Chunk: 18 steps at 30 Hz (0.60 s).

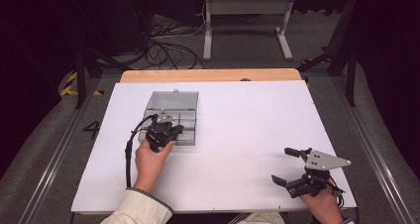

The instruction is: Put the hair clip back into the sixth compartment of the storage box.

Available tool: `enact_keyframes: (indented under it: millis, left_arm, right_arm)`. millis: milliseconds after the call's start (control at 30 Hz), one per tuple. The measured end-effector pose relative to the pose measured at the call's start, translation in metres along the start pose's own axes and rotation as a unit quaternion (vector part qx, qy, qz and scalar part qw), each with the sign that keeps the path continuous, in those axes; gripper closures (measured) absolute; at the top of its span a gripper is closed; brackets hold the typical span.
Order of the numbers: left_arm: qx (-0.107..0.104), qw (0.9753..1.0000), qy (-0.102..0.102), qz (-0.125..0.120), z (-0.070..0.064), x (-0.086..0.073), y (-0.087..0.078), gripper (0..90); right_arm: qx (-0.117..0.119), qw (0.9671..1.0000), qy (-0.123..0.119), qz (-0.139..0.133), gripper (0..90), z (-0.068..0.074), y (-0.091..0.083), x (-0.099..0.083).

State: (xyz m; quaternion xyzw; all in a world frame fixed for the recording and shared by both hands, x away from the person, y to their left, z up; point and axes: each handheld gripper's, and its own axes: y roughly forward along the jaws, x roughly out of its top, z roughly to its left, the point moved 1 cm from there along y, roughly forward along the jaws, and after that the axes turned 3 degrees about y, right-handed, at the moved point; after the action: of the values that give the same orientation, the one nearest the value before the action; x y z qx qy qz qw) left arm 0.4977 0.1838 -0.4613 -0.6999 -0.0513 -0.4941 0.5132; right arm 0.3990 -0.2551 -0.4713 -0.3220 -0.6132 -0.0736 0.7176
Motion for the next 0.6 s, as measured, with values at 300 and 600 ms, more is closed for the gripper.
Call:
enact_keyframes:
  millis: [300, 600]
  left_arm:
    - [-0.005, 0.9999, 0.001, 0.012, 0.0002, -0.0008, 0.0043, 88.3]
    - [-0.009, 0.9997, 0.002, 0.022, -0.0015, -0.0015, 0.0089, 88.3]
  right_arm:
    - [0.0, 1.0, 0.001, 0.0, 0.8, -0.0001, 0.0006, -0.0002]
    - [0.002, 1.0, 0.001, 0.0, 0.8, 0.0001, 0.0009, -0.0003]
